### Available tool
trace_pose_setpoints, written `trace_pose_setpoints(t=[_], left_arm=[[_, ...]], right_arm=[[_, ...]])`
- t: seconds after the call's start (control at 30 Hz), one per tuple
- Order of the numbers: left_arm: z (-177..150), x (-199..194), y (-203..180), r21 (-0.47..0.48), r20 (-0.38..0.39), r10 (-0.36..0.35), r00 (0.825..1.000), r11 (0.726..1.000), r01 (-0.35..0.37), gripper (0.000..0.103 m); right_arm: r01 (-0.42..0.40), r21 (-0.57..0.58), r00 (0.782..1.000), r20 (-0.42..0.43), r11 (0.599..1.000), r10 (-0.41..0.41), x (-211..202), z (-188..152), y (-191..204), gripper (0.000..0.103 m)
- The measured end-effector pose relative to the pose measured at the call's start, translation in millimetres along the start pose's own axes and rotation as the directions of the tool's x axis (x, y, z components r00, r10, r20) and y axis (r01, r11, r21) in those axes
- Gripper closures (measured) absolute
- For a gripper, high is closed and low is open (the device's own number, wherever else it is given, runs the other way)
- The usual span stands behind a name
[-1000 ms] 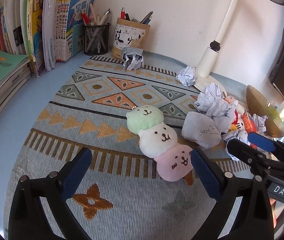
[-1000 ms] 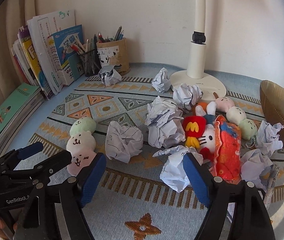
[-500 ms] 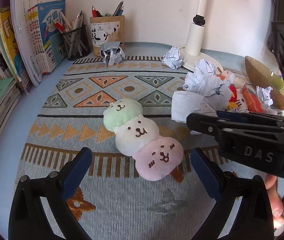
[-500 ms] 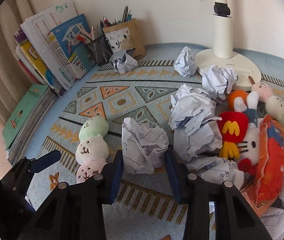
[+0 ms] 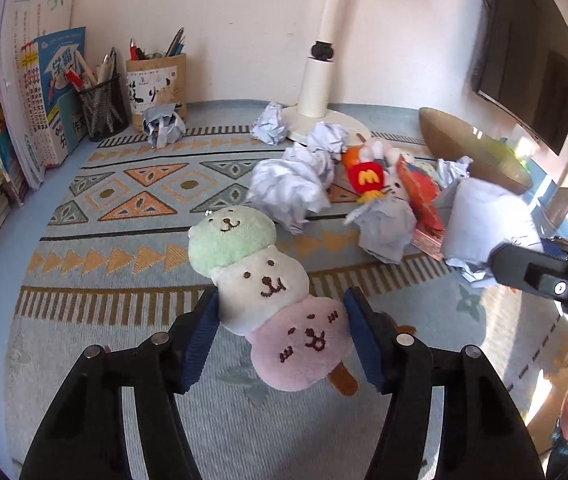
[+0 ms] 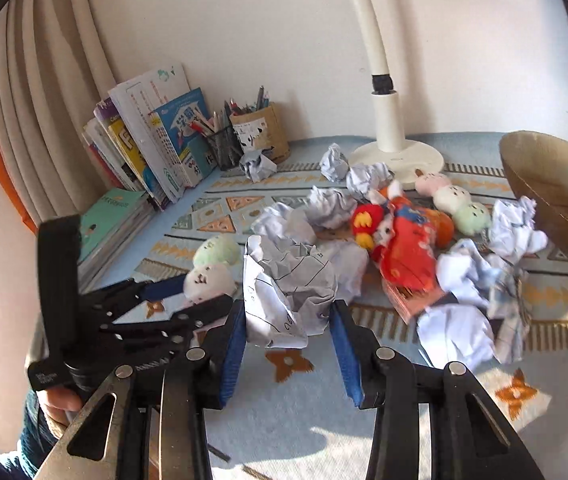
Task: Organize objects
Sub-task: 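Carry the plush to the brown bowl with the left tool while the right tool grasps a paper ball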
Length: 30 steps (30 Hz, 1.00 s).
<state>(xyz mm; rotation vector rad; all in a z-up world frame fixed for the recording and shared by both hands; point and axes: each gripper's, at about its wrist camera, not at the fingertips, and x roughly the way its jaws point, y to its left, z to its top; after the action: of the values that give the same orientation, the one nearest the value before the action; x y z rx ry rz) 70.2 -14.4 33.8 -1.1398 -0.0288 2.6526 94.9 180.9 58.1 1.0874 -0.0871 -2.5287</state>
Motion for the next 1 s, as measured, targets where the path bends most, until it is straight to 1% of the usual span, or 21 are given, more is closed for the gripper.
trace_pose_setpoints(t=[0.03,0.1,0.17,0.27,0.3,0.33,0.4,0.43,0.5,0.57,0.67,0.7,0.73,0.77,0.8,0.87,0.93,1.0], left_arm=[[-5,-5,-7,0.011,0.0,-0.015,1.0,1.0,0.015,0.043],[-14,-10,-19,0.027,-0.002,-0.048,0.999,0.998,0.048,0.043],[-20,-11,-30,0.041,-0.007,-0.058,0.998,0.997,0.058,0.043],[-24,-8,-39,0.053,-0.031,-0.047,0.998,0.997,0.049,0.043],[-25,-7,-40,0.051,-0.039,-0.05,0.998,0.997,0.052,0.043],[-26,-7,-41,0.051,-0.043,-0.05,0.998,0.997,0.052,0.043],[-27,-7,-42,0.048,-0.049,-0.044,0.998,0.998,0.046,0.043],[-28,-7,-43,0.046,-0.049,-0.044,0.998,0.998,0.047,0.043],[-27,-10,-45,0.044,-0.051,-0.053,0.997,0.998,0.055,0.043],[-26,-11,-48,0.051,-0.049,-0.057,0.997,0.997,0.06,0.043],[-25,-12,-56,0.069,-0.047,-0.04,0.998,0.997,0.043,0.043],[-26,-12,-57,0.073,-0.049,-0.039,0.998,0.996,0.042,0.042],[-26,-13,-59,0.077,-0.051,-0.037,0.998,0.996,0.04,0.042],[-25,-14,-61,0.083,-0.051,-0.029,0.998,0.996,0.033,0.042],[-24,-15,-62,0.089,-0.05,-0.021,0.999,0.996,0.025,0.042],[-17,-20,-68,0.108,-0.037,-0.024,0.999,0.994,0.027,0.042],[-2,-28,-80,0.141,-0.006,-0.049,0.999,0.989,0.049,0.042],[20,-35,-100,0.187,0.038,-0.079,0.996,0.98,0.07,0.042]], right_arm=[[0.047,-0.009,0.999,-0.016,0.999,-0.047,1,-11,-4,0.062],[0.089,-0.01,0.994,-0.06,0.996,-0.089,6,-28,-14,0.062],[0.092,0.018,0.992,-0.093,0.996,-0.09,10,-41,-26,0.062],[0.069,0.04,0.994,-0.091,0.997,-0.065,7,-48,-35,0.061],[0.07,0.046,0.994,-0.09,0.996,-0.066,5,-48,-36,0.055],[0.08,0.05,0.994,-0.083,0.996,-0.076,2,-47,-37,0.045],[0.108,0.052,0.993,-0.058,0.993,-0.105,-4,-45,-36,0.032],[0.105,0.051,0.993,-0.054,0.993,-0.102,-5,-43,-35,0.03],[0.081,0.065,0.995,-0.057,0.995,-0.078,-4,-40,-35,0.03],[0.055,0.091,0.996,-0.077,0.994,-0.048,6,-37,-35,0.03],[0.03,0.147,0.995,-0.1,0.989,-0.016,22,-36,-39,0.03],[0.013,0.17,0.995,-0.104,0.985,0.005,26,-38,-41,0.033],[0.005,0.181,0.995,-0.103,0.983,0.014,27,-39,-43,0.05],[0.0,0.174,0.996,-0.09,0.985,0.016,24,-39,-43,0.058],[-0.012,0.173,0.997,-0.075,0.985,0.025,20,-39,-44,0.06],[-0.016,0.163,0.999,-0.026,0.987,0.021,3,-35,-47,0.06],[0.018,0.15,0.999,0.032,0.988,-0.023,-21,-21,-56,0.06],[0.082,0.161,0.989,0.106,0.984,-0.1,-50,-1,-75,0.06]])
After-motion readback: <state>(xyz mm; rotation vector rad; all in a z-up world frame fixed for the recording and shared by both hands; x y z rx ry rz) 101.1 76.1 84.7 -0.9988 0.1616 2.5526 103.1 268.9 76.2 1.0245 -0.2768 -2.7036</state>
